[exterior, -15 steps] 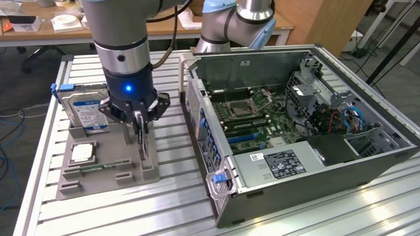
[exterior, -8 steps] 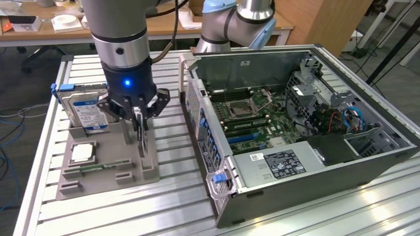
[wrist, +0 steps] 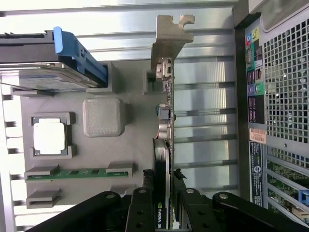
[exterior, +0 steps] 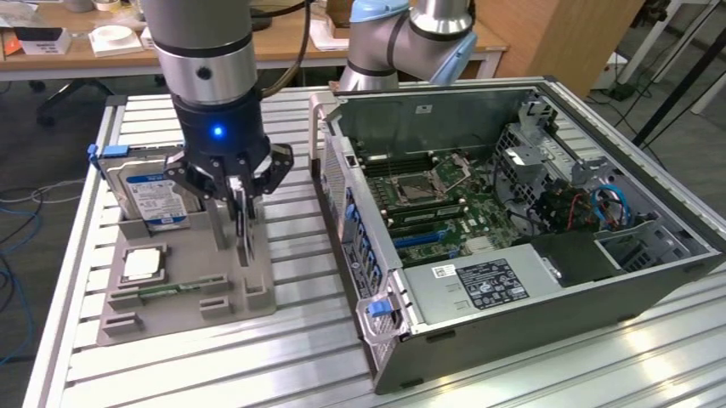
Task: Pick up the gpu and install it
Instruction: 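Pick up the gpu and move the gpu toward the slot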
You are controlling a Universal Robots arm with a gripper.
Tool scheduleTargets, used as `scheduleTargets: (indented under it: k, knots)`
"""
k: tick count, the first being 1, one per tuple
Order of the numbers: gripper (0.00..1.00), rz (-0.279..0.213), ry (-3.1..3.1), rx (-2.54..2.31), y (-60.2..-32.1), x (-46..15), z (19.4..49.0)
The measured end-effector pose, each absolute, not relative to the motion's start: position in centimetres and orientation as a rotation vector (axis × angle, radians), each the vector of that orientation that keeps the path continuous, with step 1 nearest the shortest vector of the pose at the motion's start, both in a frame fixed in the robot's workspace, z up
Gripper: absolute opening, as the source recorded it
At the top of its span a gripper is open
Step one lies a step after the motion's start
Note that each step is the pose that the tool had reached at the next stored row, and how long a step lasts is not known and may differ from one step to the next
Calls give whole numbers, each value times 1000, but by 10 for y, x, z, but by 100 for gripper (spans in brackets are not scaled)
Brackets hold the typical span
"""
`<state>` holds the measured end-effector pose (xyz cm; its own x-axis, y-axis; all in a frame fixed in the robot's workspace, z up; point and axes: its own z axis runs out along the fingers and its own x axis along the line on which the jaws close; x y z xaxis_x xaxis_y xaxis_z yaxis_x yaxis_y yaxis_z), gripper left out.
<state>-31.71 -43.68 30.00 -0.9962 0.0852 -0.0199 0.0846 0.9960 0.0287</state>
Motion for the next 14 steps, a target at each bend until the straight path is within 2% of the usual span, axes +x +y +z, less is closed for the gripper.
scheduleTargets:
  k: [14]
  knots:
    - [26, 44, 3117, 133, -437, -317, 323]
